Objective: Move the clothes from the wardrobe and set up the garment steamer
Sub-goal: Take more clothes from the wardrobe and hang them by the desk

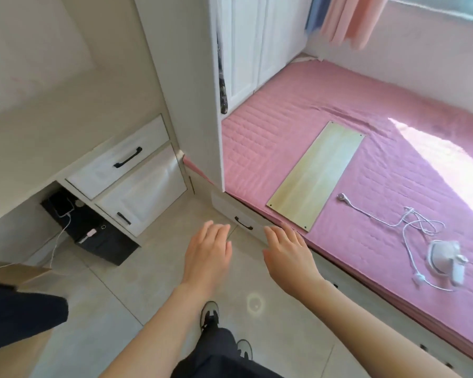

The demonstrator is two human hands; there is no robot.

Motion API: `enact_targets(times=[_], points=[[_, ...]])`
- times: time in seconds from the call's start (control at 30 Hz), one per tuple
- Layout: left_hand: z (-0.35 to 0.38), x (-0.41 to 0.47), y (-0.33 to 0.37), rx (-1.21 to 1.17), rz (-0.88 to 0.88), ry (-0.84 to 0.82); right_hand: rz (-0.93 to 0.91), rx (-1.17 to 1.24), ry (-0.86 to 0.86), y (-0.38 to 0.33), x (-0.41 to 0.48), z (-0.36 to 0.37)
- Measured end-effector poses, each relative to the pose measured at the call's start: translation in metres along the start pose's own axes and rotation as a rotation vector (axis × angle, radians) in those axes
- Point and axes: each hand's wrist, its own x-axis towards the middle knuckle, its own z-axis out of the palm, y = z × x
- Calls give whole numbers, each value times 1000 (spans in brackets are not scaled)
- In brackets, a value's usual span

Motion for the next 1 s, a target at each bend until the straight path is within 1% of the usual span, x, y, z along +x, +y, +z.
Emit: enact_targets(times=[0.27, 0.43, 0.6, 0.7, 0.8, 0.9, 1.0], points=[[2, 102, 24, -18, 129, 24, 118, -9, 40, 51, 59, -11], [9, 175, 22, -7, 171, -9, 155, 1, 47, 72, 121, -22], [12, 246, 24, 11, 211, 7, 215, 11, 78, 96, 191, -36], [15, 285, 25, 22, 234, 6, 217, 2, 76, 108, 226, -42], [19, 320, 25, 19, 224, -20, 209, -5, 55, 120, 257, -47], [18, 356, 22, 35, 206, 6, 184, -9, 52, 131, 294, -56], [18, 394, 17, 33, 149, 13, 147, -9, 63, 142, 335, -65]])
